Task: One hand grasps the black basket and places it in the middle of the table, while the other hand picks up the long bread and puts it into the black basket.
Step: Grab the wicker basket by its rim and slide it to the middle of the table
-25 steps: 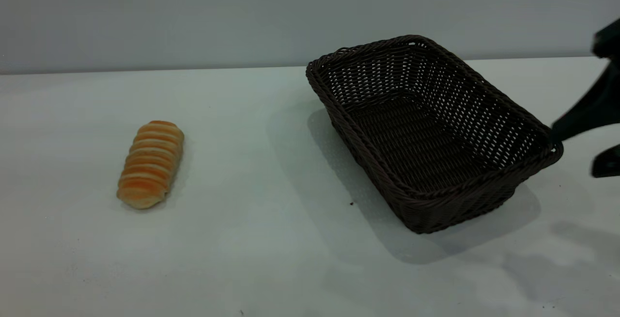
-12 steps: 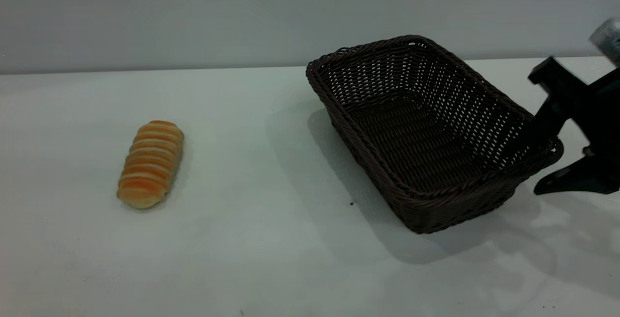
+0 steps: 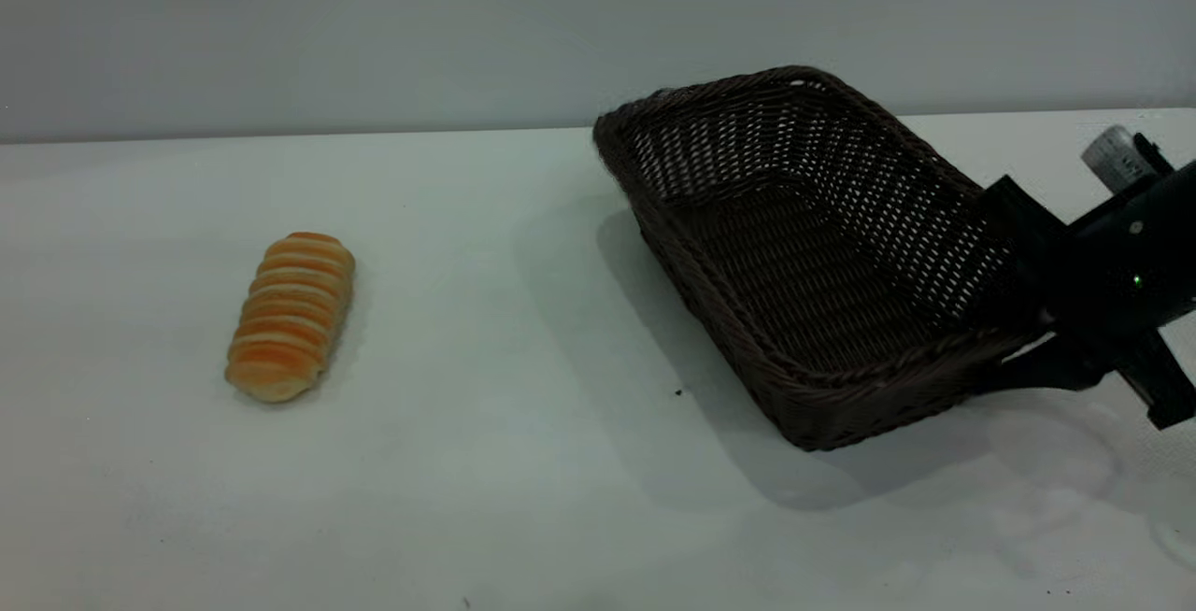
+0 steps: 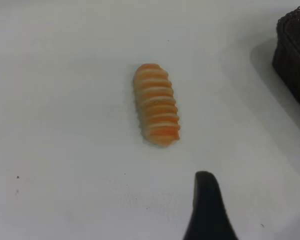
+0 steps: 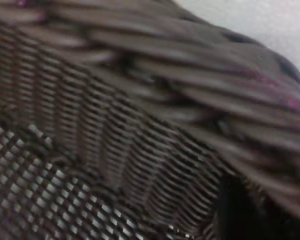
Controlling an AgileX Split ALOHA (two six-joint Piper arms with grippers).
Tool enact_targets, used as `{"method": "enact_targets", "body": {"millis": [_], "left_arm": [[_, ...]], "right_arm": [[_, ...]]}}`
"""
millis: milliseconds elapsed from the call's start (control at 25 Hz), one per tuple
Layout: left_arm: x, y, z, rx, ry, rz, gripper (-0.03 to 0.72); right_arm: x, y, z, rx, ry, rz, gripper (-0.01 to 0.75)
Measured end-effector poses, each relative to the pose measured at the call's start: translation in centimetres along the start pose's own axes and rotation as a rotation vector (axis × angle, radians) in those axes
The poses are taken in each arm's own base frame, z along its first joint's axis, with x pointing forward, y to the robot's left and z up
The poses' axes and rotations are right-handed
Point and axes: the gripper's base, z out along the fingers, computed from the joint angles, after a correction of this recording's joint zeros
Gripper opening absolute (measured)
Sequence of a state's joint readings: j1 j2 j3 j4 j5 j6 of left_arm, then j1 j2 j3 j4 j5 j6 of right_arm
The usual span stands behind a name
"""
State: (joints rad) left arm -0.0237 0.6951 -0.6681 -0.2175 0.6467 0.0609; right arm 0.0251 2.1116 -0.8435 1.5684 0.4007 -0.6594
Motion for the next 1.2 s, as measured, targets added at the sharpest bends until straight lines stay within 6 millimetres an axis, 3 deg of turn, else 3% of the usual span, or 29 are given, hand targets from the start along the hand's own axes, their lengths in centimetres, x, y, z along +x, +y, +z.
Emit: {"method": "enact_targets", "body": {"millis": [80,280,480,640,1000,1200], "left_arm": [[0.0,0.0,0.0,-0.001,0.0,0.001,0.532],[0.0,0.0,0.0,-0.001,0.0,0.002,0.532],[0.0,0.0,0.0,-0.001,-0.001,0.007,0.532],[0.0,0.0,0.0,-0.001,-0.001,0.007,0.532],[0.0,0.0,0.0,0.0,0.003,0.007,0.532],[0.1,0.0,0.0,0.0,0.013,0.01,0.532]], "right_arm": [[-0.1,0.1,0.0,-0.003,-0.001,0.004,0.157],[0.2,0.9,-1.2,-0.014,0.035,-0.153,0.156],[0.4,3.2,-3.2,-0.04,0.13,-0.402,0.156],[-0.3,4.7,-3.6,0.051,0.201,-0.58,0.156],[0.8,11.9,-0.3,0.184,0.284,-0.916,0.154],[1.2,12.9,1.9,0.18,0.32,-0.931,0.154]]}}
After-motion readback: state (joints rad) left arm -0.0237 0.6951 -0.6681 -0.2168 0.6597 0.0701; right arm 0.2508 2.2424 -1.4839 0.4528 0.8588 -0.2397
